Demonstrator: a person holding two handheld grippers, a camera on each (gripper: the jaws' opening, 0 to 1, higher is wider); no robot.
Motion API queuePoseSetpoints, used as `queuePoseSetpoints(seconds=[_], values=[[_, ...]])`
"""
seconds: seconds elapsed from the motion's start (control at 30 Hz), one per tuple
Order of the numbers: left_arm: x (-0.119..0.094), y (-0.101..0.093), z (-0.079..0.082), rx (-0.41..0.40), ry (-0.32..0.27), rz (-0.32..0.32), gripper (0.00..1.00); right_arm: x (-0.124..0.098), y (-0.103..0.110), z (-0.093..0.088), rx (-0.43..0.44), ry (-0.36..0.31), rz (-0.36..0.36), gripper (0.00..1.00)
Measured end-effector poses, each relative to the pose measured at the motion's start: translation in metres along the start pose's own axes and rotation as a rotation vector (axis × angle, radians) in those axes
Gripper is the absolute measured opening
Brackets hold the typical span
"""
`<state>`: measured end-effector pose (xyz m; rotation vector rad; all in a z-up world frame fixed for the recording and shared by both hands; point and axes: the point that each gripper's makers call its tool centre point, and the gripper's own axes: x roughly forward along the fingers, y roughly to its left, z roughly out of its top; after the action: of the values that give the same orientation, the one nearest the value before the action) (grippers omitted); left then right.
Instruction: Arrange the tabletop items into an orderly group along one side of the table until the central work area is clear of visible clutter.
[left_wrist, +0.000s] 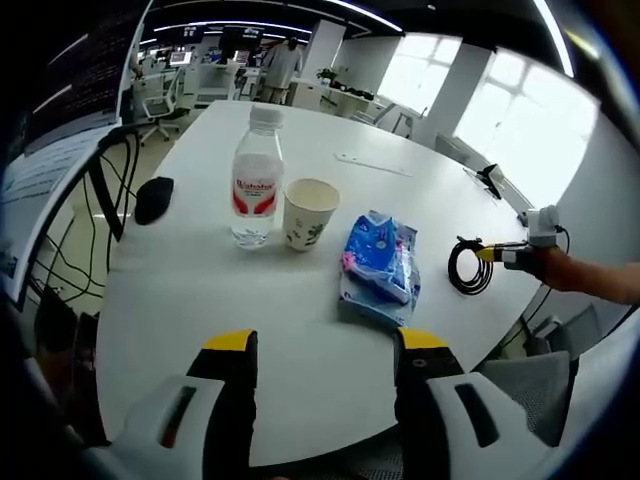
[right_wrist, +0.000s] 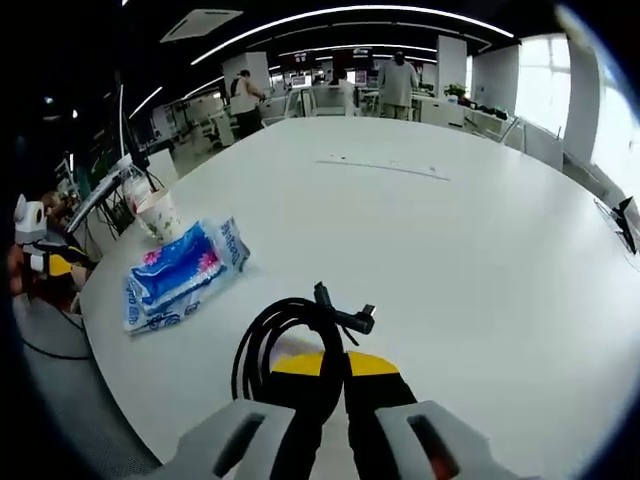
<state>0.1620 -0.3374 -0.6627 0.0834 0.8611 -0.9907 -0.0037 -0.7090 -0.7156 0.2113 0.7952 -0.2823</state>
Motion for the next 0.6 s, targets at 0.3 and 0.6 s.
queuePoseSetpoints(seconds=[0.3, 0.6], values=[[-0.002, -0.002, -0.001, -0.016, -0.004, 0.013, 0.54, 0.01, -0.007, -0.009, 0.033, 0.023, -0.003, 0.03], [-0.008, 0.004, -0.004, -0.026, -0.011, 0.035, 0.54, 0.017, -0.012, -0.02, 0.006, 0.07, -0.003, 0.04]])
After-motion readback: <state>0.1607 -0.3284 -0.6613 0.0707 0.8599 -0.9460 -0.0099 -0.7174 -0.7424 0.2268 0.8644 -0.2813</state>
